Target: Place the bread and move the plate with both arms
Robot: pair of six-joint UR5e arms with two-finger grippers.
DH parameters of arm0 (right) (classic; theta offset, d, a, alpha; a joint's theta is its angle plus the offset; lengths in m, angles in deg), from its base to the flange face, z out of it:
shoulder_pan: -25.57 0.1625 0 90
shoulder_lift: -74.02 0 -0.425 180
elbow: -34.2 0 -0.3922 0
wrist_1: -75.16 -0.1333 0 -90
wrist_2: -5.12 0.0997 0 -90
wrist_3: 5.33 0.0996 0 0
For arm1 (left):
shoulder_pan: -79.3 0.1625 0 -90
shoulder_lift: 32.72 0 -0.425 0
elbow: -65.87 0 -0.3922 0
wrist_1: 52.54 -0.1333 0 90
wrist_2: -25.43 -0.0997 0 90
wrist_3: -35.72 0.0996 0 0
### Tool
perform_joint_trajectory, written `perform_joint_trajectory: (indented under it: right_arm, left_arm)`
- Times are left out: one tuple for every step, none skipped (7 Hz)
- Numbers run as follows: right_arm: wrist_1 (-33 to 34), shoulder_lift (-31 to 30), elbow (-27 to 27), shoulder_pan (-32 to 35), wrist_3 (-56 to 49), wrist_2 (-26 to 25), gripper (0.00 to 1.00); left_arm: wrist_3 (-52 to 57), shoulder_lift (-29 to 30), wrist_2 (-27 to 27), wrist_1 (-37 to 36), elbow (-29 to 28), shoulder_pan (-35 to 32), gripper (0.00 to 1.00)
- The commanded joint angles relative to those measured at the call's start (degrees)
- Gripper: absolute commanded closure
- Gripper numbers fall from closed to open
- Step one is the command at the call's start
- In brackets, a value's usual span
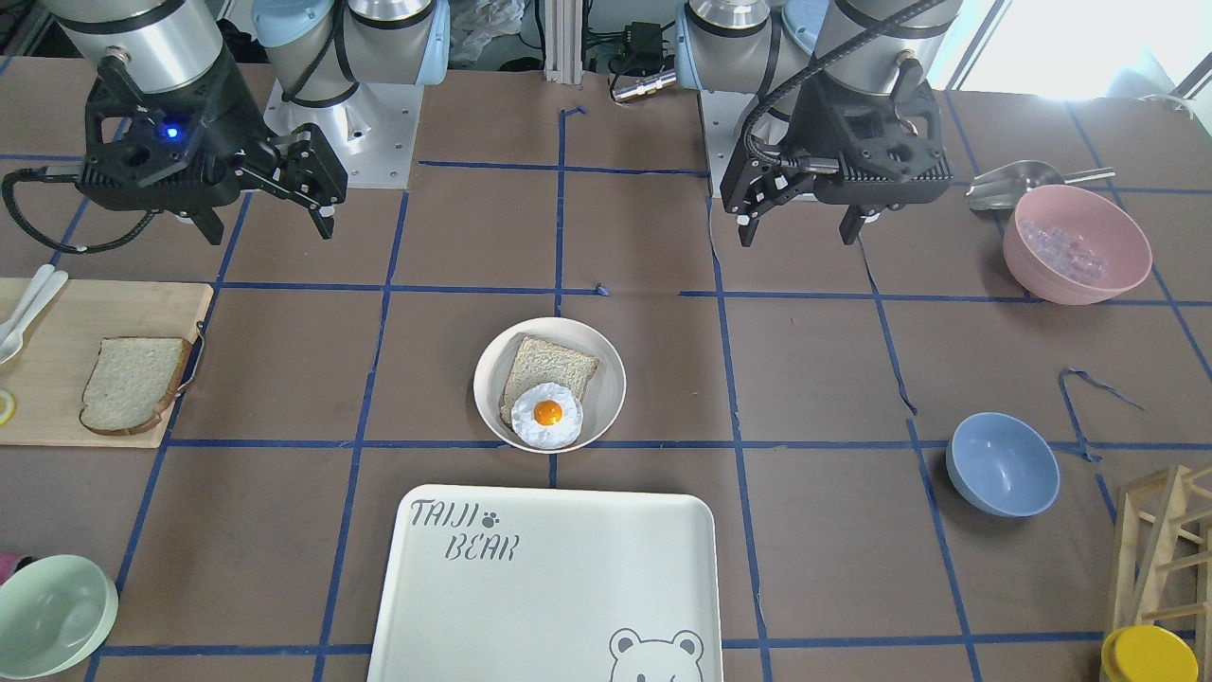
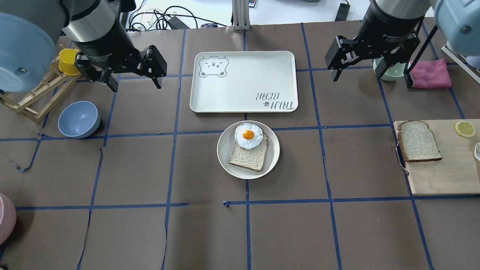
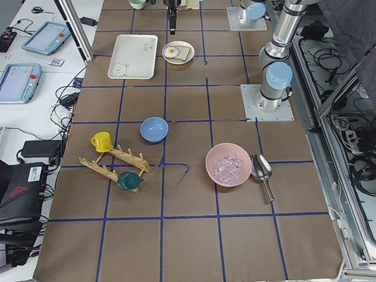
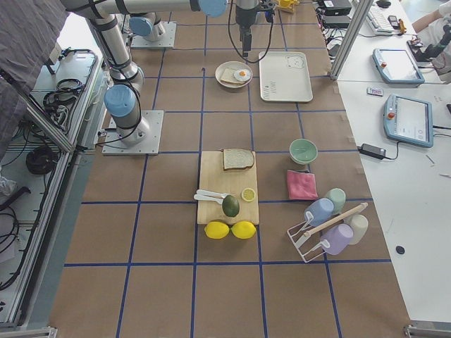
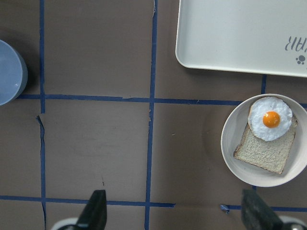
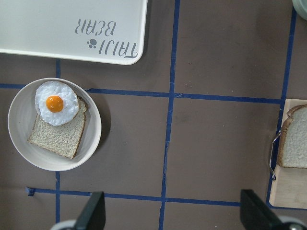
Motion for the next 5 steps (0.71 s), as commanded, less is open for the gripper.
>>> perform_joint_trajectory:
  right_arm:
    - [0.09, -0.01, 0.04, 0.08, -0.35, 0.15, 0.0]
    - [0.0, 0.6, -0.05, -1.23, -4.09, 0.07, 0.0]
    - [-0.52, 0.95, -0.4, -6.29, -7.7, 0.42, 0.0]
    - [-0.18, 2.17, -3.36, -15.04, -14.26, 1.99, 0.04]
    - [2.44, 2.8, -7.56, -24.26, -24.59, 8.7, 0.04]
  left_arm:
    - [-0.01, 0.0, 0.0, 0.0, 0.0, 0.0, 0.0]
    - [-0.01, 0.0, 0.0, 0.0, 0.0, 0.0, 0.0]
    - [-0.01, 0.0, 0.0, 0.0, 0.0, 0.0, 0.0]
    - [-0.01, 0.0, 0.0, 0.0, 0.0, 0.0, 0.0]
    - [-0.01, 0.0, 0.0, 0.0, 0.0, -0.09, 0.0]
